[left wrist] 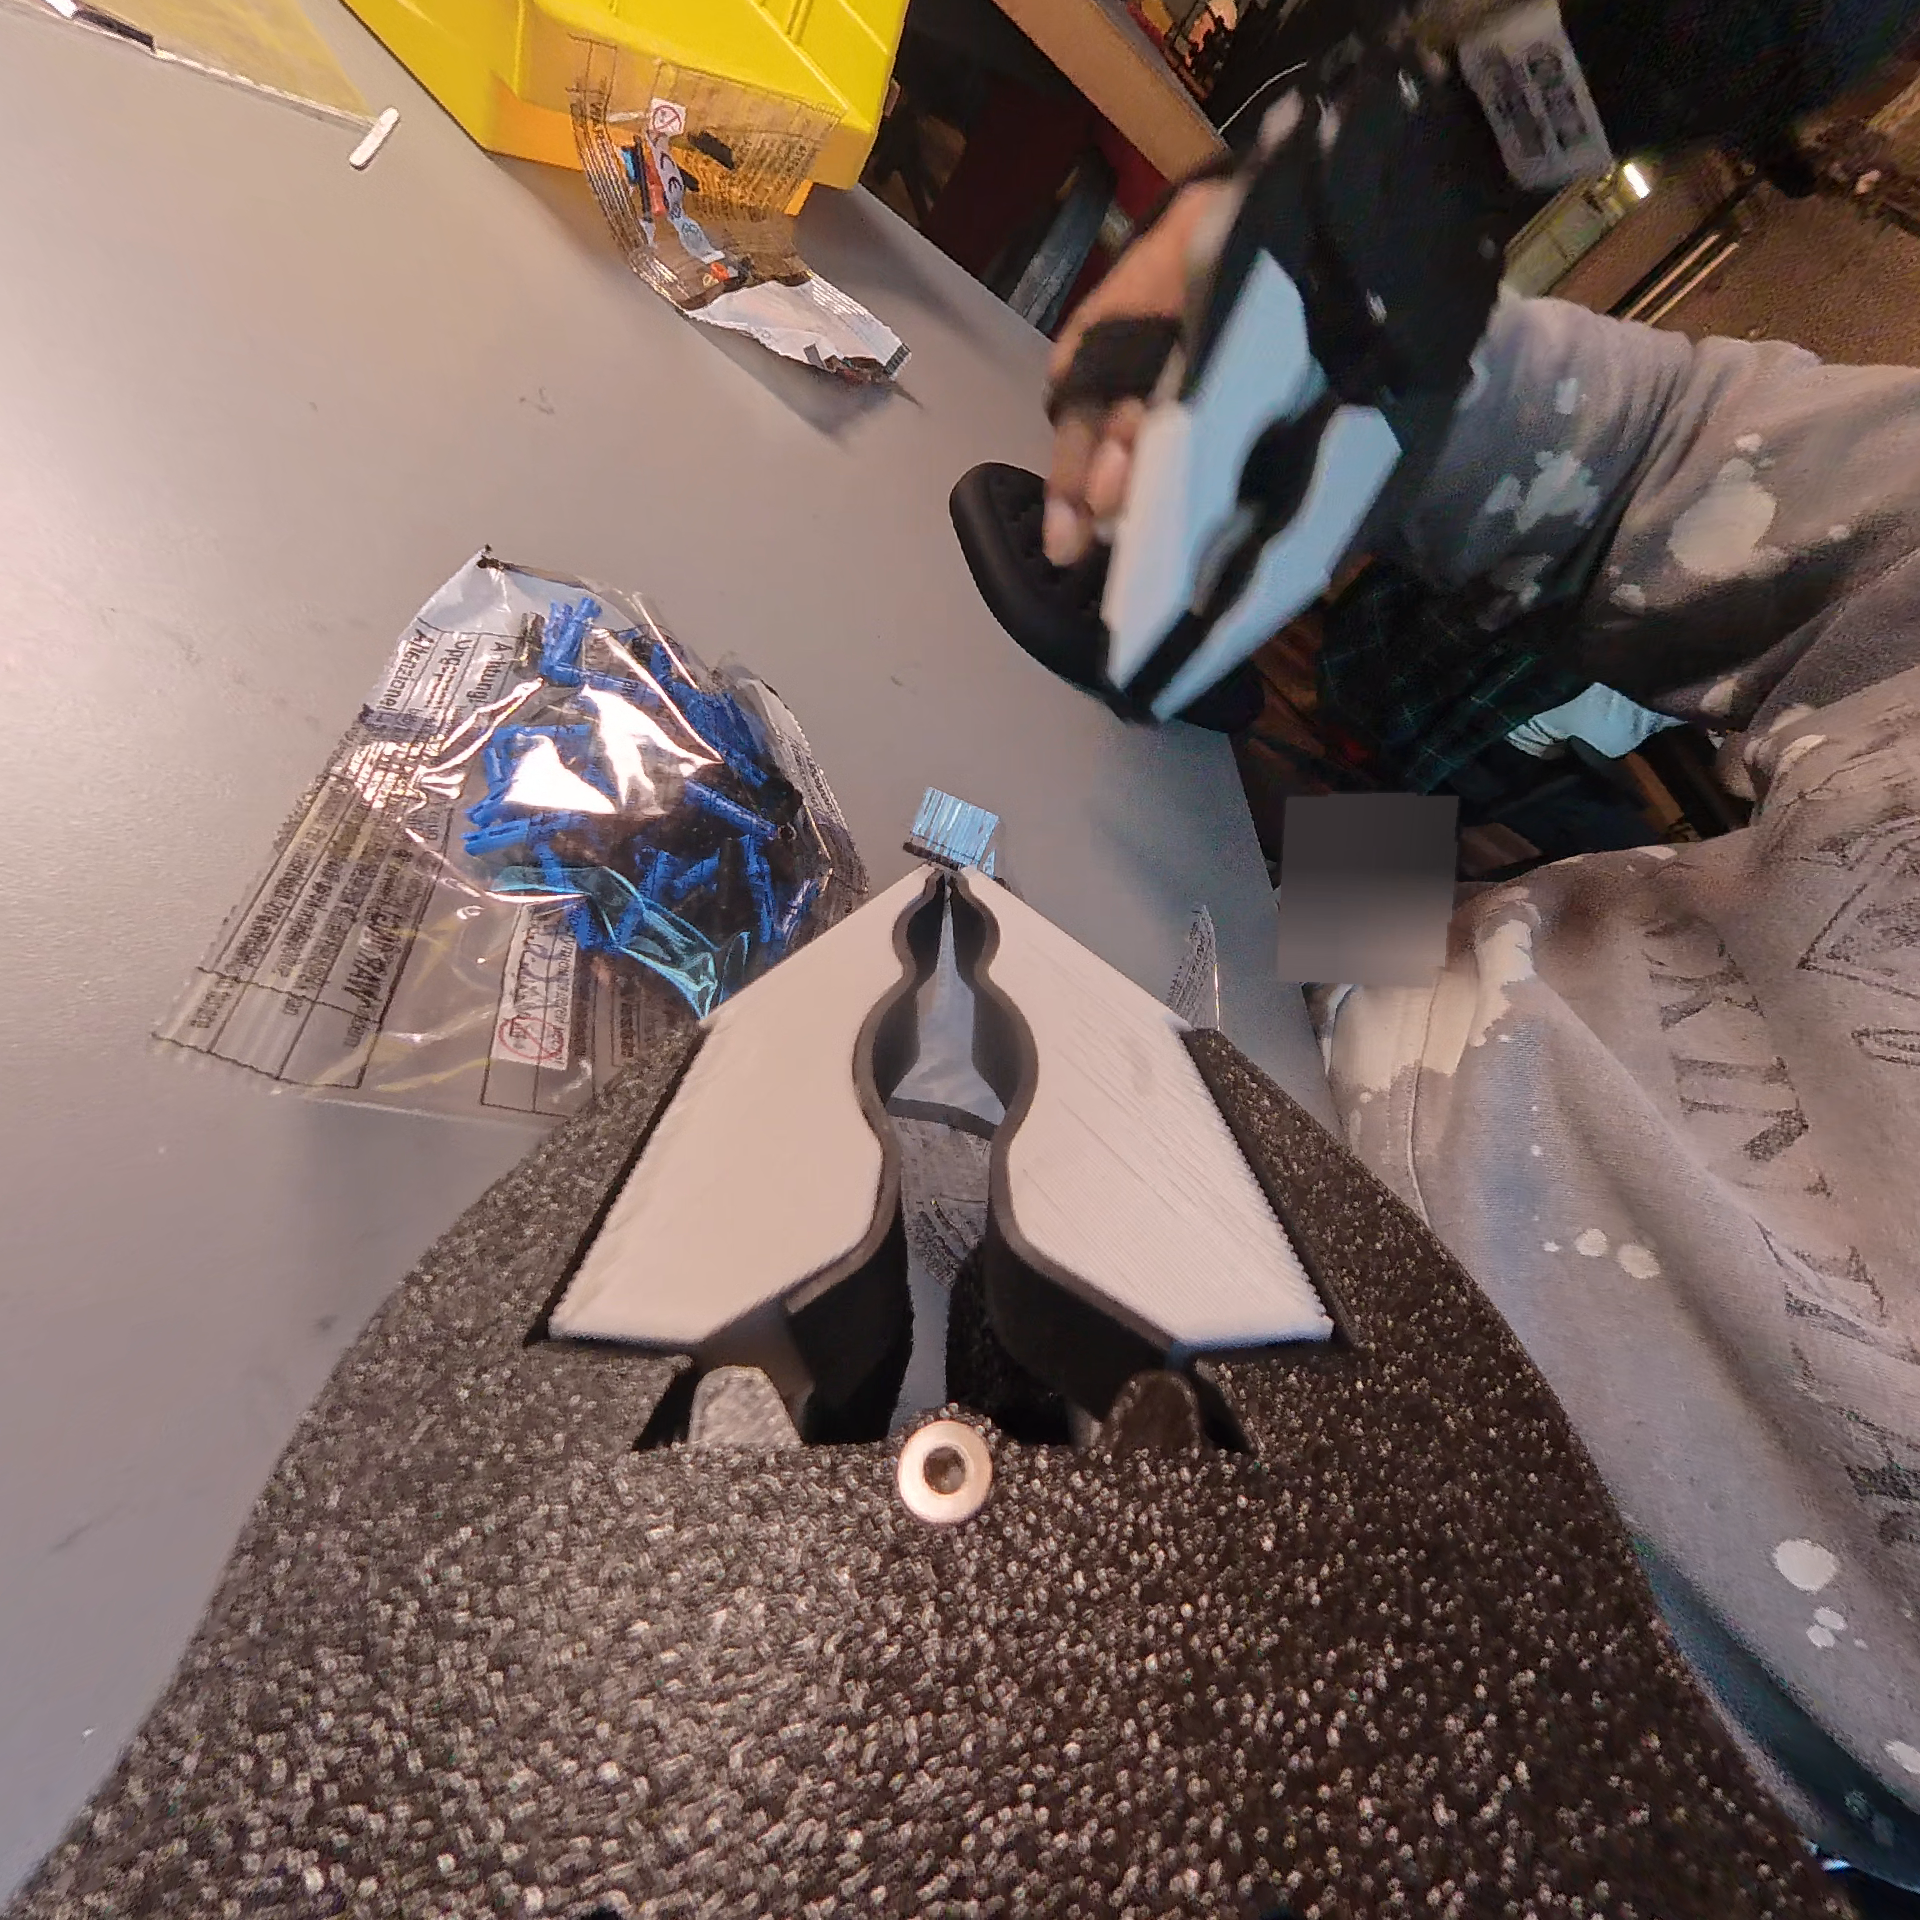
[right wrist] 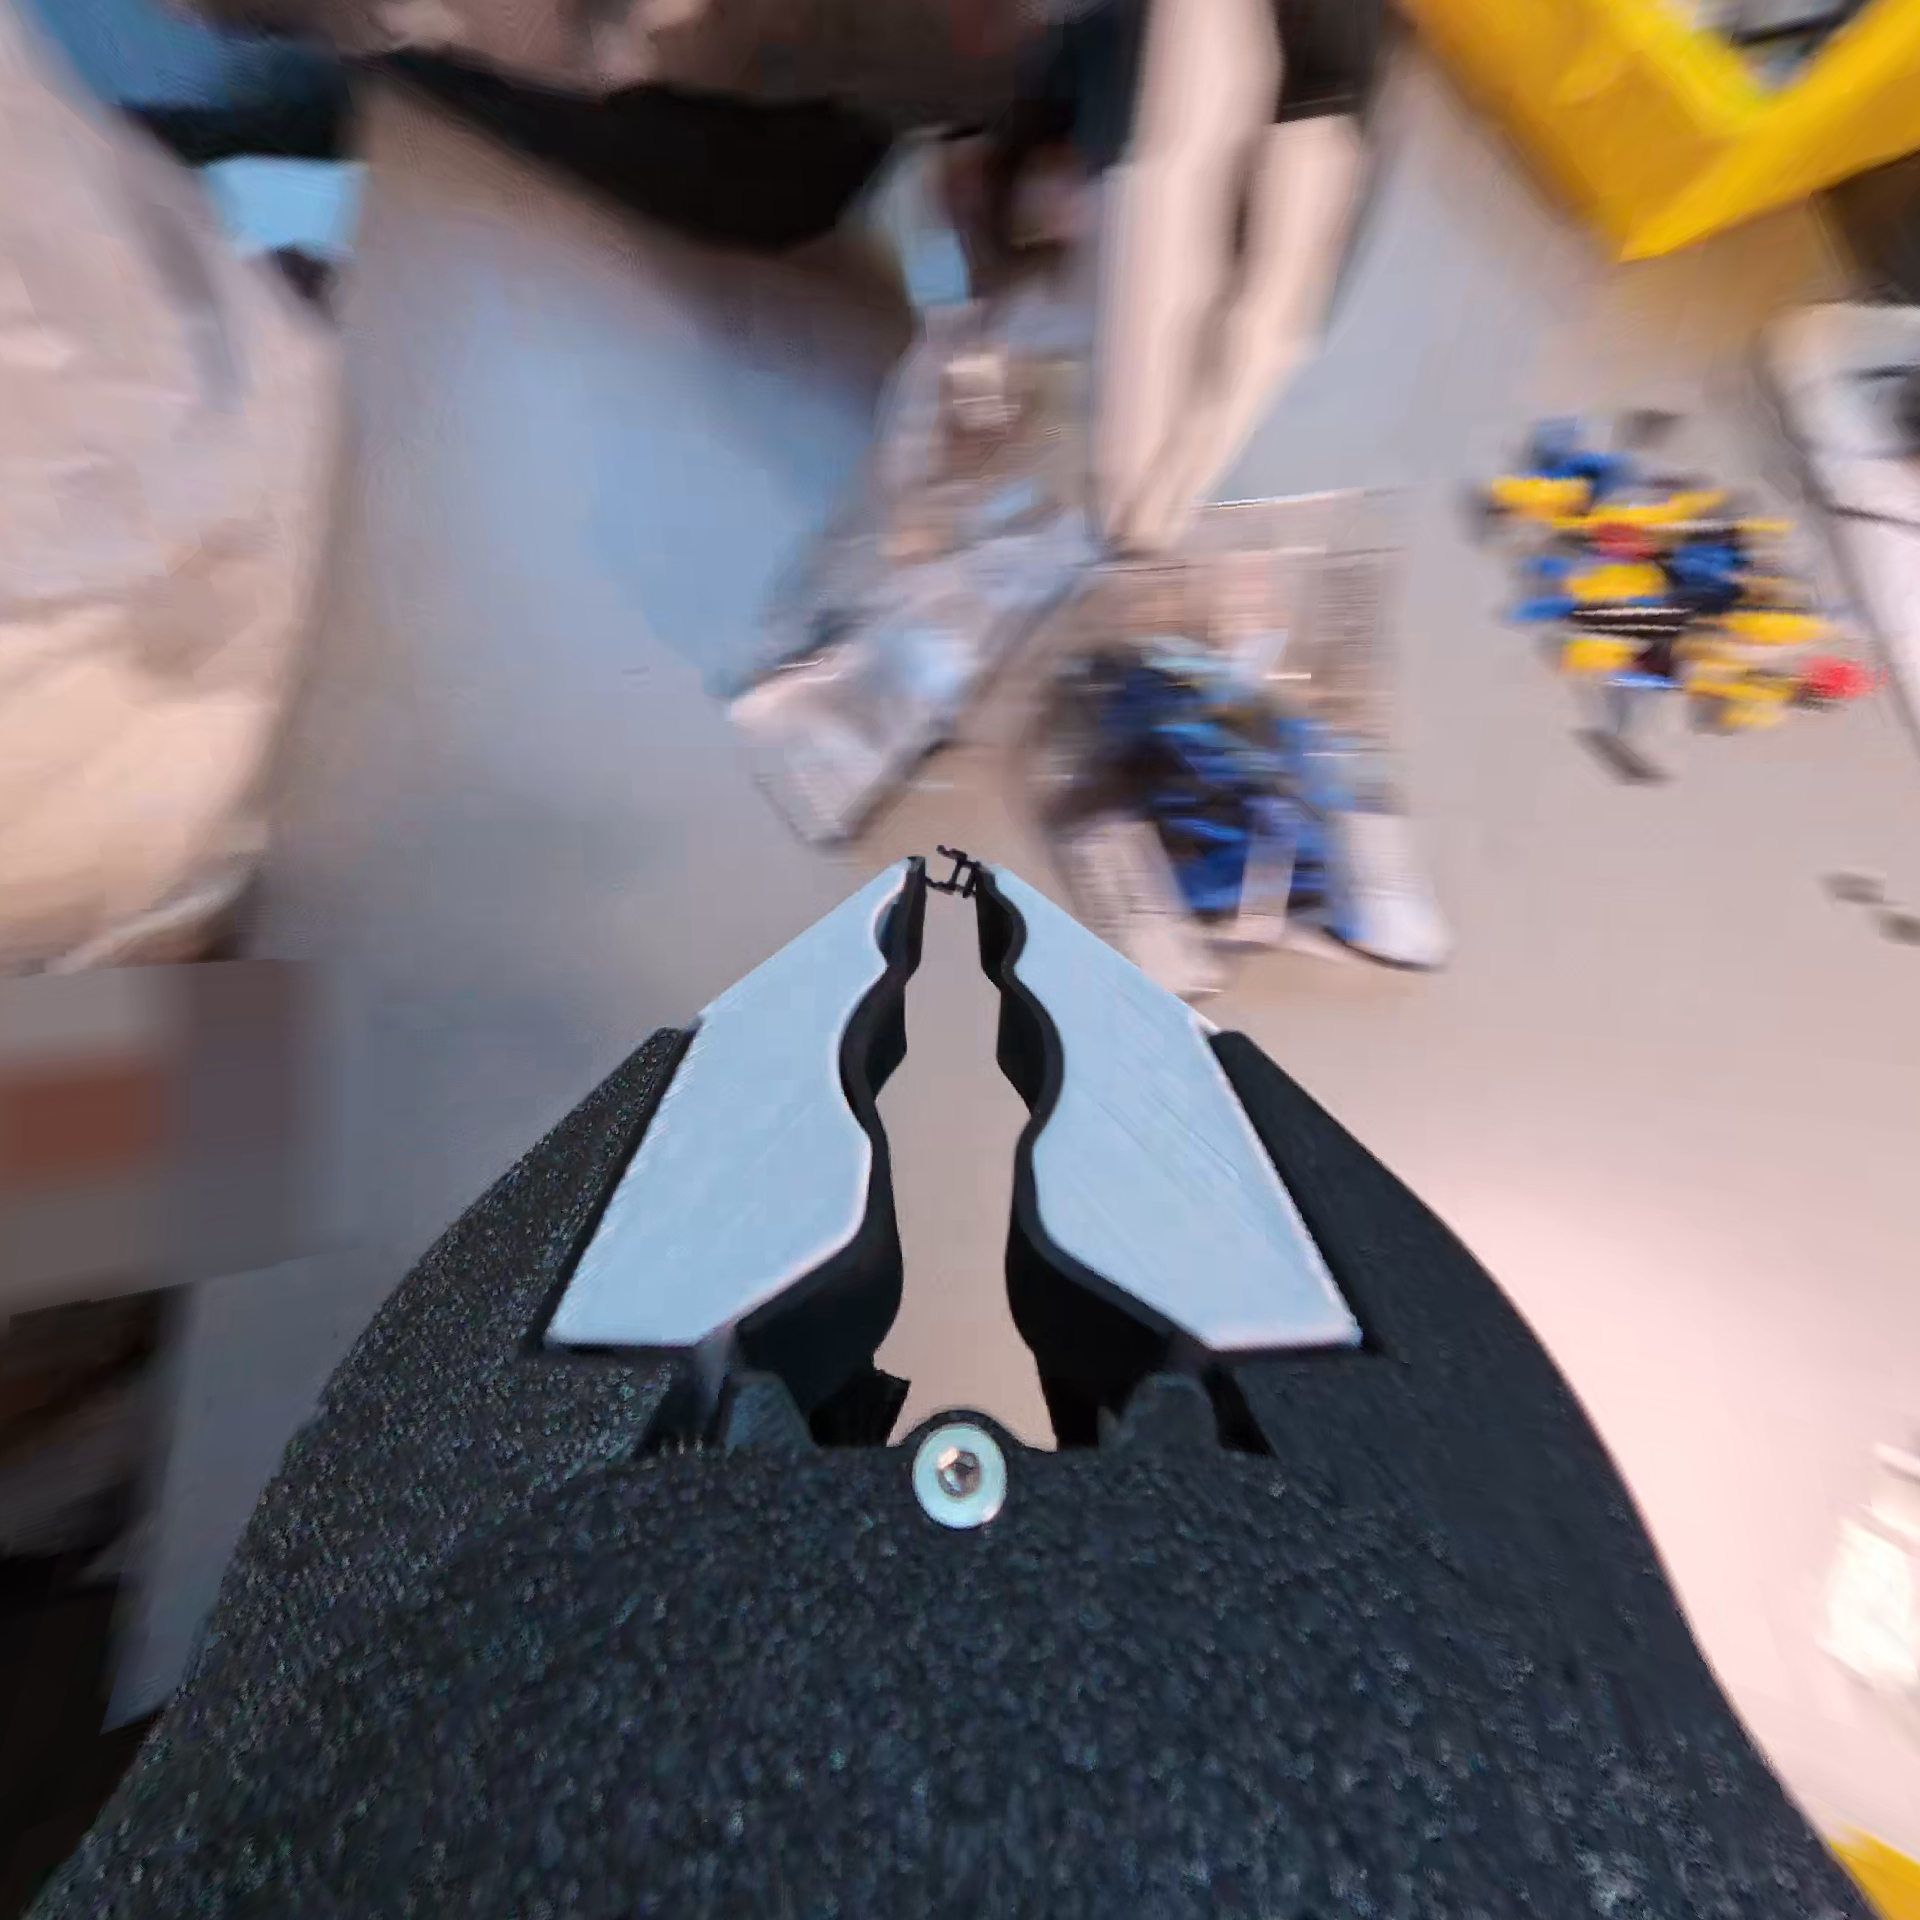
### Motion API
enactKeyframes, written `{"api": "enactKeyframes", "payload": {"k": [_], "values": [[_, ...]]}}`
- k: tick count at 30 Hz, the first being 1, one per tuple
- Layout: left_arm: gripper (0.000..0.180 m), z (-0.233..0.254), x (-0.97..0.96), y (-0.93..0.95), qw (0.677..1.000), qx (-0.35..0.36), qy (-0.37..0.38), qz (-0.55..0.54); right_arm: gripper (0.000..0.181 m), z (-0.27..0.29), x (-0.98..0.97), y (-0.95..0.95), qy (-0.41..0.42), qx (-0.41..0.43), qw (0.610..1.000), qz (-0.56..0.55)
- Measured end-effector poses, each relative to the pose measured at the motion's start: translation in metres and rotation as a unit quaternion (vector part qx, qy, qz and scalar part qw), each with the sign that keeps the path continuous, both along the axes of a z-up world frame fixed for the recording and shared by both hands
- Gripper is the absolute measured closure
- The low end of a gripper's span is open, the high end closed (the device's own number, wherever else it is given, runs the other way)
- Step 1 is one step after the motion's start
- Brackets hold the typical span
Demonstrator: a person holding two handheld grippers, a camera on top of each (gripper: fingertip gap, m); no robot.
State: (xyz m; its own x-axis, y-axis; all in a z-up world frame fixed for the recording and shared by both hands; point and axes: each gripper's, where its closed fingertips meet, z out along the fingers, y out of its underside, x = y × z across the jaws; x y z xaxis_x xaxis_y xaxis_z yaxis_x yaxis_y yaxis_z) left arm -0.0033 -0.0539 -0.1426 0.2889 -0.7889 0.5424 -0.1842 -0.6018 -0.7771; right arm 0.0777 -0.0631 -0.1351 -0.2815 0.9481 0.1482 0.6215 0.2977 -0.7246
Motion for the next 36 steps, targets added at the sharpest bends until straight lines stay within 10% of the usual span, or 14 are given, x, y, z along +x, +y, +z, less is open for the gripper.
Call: {"api": "enactKeyframes", "payload": {"k": [13,36], "values": [[0.18,0.007,-0.003,0.003,1.0,0.007,-0.023,0.005,0.172,-0.047,-0.105,0.311,-0.013,0.02,0.975,-0.22],[0.18,0.056,-0.013,0.006,0.988,0.057,-0.142,0.018,0.153,-0.004,-0.058,0.032,0.071,-0.115,0.991,0.01]]}}
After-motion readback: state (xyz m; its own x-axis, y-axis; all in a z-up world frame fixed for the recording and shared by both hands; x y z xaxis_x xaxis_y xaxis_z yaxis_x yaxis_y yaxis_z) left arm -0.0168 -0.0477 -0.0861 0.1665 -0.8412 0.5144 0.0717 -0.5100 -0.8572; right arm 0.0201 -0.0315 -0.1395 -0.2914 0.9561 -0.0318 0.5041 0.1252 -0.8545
